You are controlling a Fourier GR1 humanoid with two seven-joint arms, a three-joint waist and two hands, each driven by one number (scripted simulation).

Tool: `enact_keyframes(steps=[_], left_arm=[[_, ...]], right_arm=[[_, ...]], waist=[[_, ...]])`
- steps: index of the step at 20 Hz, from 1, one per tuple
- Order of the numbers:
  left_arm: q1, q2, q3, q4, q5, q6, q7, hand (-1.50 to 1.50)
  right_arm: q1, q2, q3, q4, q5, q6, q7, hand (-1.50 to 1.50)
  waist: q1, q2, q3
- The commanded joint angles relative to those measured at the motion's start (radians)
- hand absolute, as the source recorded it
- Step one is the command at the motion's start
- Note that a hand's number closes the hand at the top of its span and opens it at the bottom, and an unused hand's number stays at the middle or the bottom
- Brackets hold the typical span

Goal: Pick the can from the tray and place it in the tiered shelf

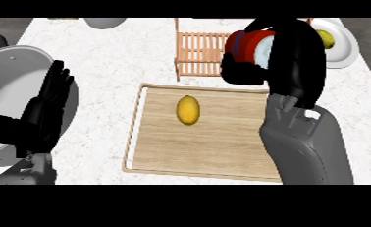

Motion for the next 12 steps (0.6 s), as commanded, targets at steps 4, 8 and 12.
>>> enact_keyframes(steps=[4,8,12], left_arm=[[0.012,-0.039,-0.032,-0.045,-0.053,0.023,0.044,0.0],[-0.016,-0.041,0.001,-0.015,-0.03,-0.002,0.026,0.0],[0.031,-0.024,0.036,-0.009,-0.001,-0.057,-0.008,0.0]], right_arm=[[-0.034,-0.012,-0.117,0.23,-0.017,-0.192,-0.152,1.5],[-0.075,0.015,-0.113,0.397,0.005,-0.319,-0.224,1.5],[-0.108,-0.035,-0.174,0.467,-0.059,-0.291,-0.303,1.5]], waist=[[0.003,0.0,0.0],[0.005,0.002,0.0],[0.003,0.001,0.0]])
